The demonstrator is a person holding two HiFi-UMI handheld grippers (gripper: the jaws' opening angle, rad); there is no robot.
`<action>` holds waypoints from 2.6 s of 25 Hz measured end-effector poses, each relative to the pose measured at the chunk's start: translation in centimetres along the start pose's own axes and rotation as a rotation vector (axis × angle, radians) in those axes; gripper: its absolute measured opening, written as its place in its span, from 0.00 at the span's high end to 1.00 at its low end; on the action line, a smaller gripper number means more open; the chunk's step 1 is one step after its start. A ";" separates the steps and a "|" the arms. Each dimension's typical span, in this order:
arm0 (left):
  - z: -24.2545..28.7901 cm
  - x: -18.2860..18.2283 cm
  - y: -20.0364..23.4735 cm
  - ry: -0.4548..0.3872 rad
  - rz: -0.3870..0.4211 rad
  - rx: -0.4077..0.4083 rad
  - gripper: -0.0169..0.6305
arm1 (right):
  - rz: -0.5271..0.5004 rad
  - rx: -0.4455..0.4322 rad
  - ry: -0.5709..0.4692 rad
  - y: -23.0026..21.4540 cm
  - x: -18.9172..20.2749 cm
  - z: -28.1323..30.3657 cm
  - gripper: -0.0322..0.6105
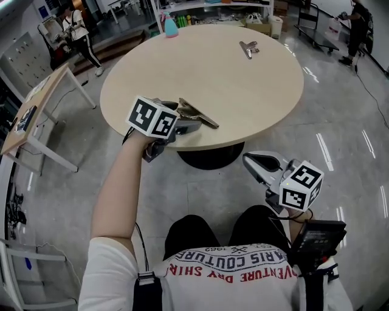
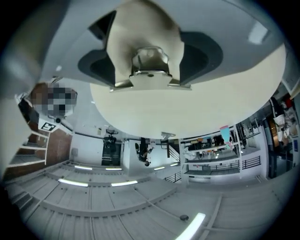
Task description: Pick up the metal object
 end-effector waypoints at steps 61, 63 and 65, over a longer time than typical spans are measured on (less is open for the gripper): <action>-8.1 9.9 -11.8 -0.583 0.077 -0.032 0.54 | -0.046 -0.039 0.010 0.9 -0.4 0.8 0.95; -8.0 10.0 -11.8 -0.579 0.075 -0.033 0.54 | -0.045 -0.038 0.007 0.9 -0.3 0.8 0.95; -8.1 10.1 -11.8 -0.577 0.071 -0.032 0.54 | -0.046 -0.038 0.008 0.9 -0.4 0.8 0.95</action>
Point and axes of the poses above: the fingertips, and each gripper's own axes: z forward along the fingers, y to its left, x out of its underside, the point moved 10 cm from there along -z, backward along the fingers, and after that the axes turned 11 degrees about -z, right-handed, at the moved point
